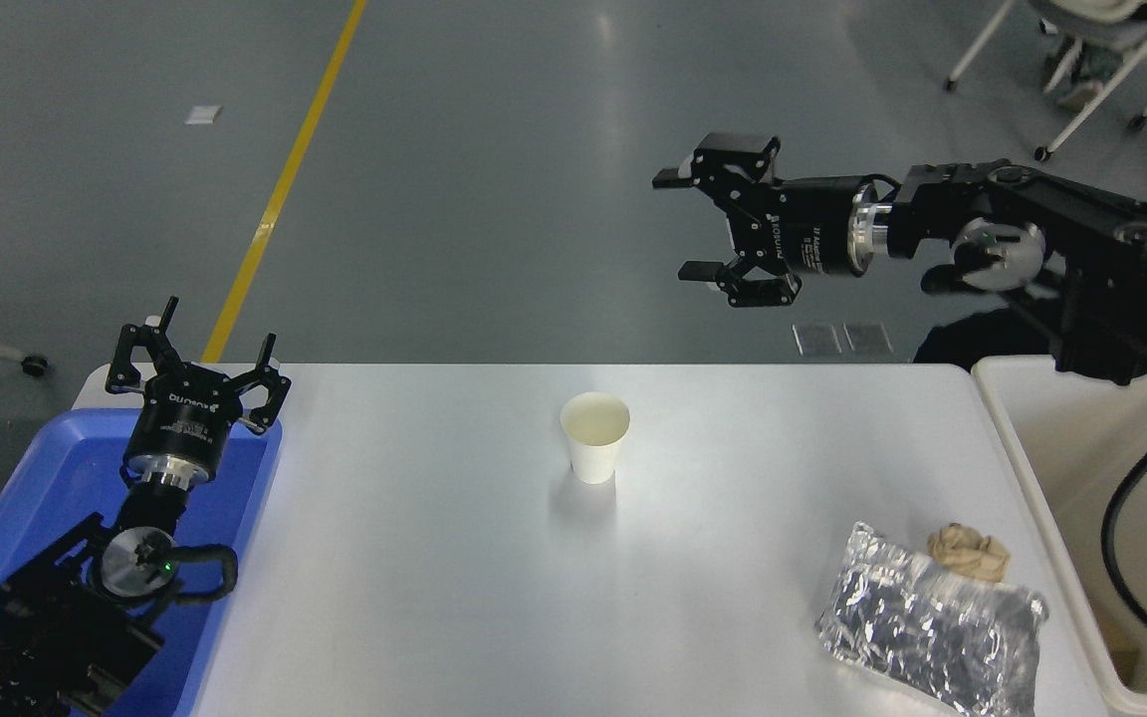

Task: Pick up paper cup place in dustbin

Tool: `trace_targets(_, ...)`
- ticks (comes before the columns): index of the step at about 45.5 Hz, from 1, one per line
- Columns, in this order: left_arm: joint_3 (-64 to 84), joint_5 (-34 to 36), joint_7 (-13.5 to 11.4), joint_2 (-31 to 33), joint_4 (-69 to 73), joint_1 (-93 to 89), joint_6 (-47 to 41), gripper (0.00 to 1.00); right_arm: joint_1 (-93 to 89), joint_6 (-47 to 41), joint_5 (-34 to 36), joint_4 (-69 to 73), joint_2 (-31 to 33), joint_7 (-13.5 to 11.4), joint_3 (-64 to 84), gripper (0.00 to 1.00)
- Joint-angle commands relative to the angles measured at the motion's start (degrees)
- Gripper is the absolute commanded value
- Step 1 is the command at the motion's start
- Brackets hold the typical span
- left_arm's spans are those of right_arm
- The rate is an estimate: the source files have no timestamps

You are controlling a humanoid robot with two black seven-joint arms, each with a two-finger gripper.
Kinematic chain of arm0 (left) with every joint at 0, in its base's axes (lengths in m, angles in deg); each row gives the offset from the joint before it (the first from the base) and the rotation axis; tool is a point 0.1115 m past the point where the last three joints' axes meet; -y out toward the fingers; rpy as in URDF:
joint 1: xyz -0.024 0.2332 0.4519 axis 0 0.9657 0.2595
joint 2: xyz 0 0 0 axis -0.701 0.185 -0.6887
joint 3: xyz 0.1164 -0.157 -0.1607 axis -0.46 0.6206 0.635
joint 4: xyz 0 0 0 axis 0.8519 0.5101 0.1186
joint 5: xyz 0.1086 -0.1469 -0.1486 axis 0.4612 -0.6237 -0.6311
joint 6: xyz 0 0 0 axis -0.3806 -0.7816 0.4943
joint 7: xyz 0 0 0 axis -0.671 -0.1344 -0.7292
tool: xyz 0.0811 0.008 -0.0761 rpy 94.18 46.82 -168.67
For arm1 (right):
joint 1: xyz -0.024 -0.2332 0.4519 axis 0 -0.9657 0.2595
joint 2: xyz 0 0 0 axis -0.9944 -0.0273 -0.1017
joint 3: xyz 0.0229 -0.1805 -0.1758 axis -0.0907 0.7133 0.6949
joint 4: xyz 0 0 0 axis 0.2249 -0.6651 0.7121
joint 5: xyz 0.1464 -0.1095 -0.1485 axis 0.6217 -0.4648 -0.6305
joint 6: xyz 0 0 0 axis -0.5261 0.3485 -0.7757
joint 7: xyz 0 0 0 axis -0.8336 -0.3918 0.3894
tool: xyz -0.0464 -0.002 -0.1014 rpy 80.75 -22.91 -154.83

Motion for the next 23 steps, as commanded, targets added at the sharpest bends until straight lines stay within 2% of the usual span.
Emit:
trace_targets(1, 0.02, -0.01, 0.0, 0.0, -0.01, 0.02, -0.01, 1.0, 12.0, -2.78, -5.46, 8.14, -1.16, -0.13, 17.98, 1.0)
trace_targets(9, 0.02, -0.01, -0.08, 0.0, -0.01, 0.02, -0.01, 1.0, 23.95, -5.68, -3.89, 15.96, -2.31, -0.05, 27.48, 1.0)
trace_targets(17, 0.02, -0.01, 0.0, 0.0, -0.01, 0.02, -0.01, 1.0, 34.23, -5.68, 8.84, 23.44, -2.83, -0.13, 35.03, 1.0)
trace_targets(23, 0.02, -0.01, 0.0, 0.0, -0.01, 0.02, -0.01, 1.0, 42.15, -5.68, 14.65, 26.69, -5.56, -0.05, 40.93, 1.0)
